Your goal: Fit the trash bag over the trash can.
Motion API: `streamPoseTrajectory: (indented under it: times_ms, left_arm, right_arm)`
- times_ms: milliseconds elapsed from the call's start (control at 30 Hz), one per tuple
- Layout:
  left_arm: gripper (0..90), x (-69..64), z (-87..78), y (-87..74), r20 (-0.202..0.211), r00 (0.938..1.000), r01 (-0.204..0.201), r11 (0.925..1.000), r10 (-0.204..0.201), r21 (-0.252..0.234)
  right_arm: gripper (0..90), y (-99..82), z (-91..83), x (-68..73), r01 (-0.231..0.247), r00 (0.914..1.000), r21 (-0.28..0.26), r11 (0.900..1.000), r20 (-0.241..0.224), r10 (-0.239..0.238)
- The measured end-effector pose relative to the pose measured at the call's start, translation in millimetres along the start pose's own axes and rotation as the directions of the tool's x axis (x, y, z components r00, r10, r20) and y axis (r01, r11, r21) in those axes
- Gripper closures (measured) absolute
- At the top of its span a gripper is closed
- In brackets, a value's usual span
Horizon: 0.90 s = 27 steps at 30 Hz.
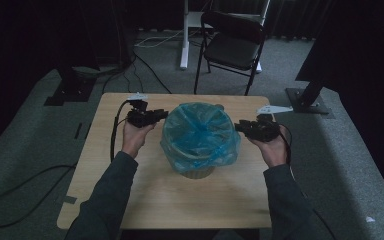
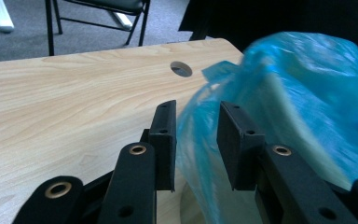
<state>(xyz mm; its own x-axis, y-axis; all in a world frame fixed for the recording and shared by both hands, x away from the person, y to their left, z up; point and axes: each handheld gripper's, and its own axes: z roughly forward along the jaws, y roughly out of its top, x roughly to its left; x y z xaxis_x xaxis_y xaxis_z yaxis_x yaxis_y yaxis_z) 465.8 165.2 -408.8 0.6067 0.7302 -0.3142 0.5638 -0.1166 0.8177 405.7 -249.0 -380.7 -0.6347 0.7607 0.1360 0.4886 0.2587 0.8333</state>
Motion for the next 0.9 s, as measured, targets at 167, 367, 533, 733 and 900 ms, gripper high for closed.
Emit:
streamPoseTrajectory:
  times_ms: [167, 367, 533, 733, 900]
  left_arm:
    - [66.4, -8.8, -7.0, -4.0, -0.002, 0.9994, -0.034, 0.9994, 0.034, -0.003]
    - [66.0, -9.7, -11.3, -9.3, 0.008, 0.9993, -0.036, 0.9993, 0.036, 0.002]
    - [65.6, -11.2, -11.2, -12.6, 0.018, 0.9989, -0.043, 0.999, 0.043, 0.01]
    - [65.5, -11.7, -10.3, -14.7, 0.023, 0.999, -0.038, 0.9992, 0.038, 0.008]
    - [65.3, -11.8, -9.9, -15.6, 0.027, 0.9989, -0.038, 0.9992, 0.038, 0.008]
  right_arm:
    - [62.6, -1.1, -15.4, 13.7, 0.017, 0.9971, -0.04, 0.9991, -0.073, -0.02]
    - [60.9, -10.7, -20.6, 20.1, 0.007, 0.986, -0.028, 0.9996, -0.166, -0.012]
    - [78.7, -20.6, -21.7, 23.7, 0.046, 0.9791, 0.009, 0.9989, -0.199, -0.043]
    - [89.8, -26.3, -23.1, 27.9, 0.084, 0.9788, 0.019, 0.9963, -0.189, -0.079]
    - [90.0, -30.9, -23.1, 31.7, 0.113, 0.9789, 0.053, 0.9922, -0.177, -0.102]
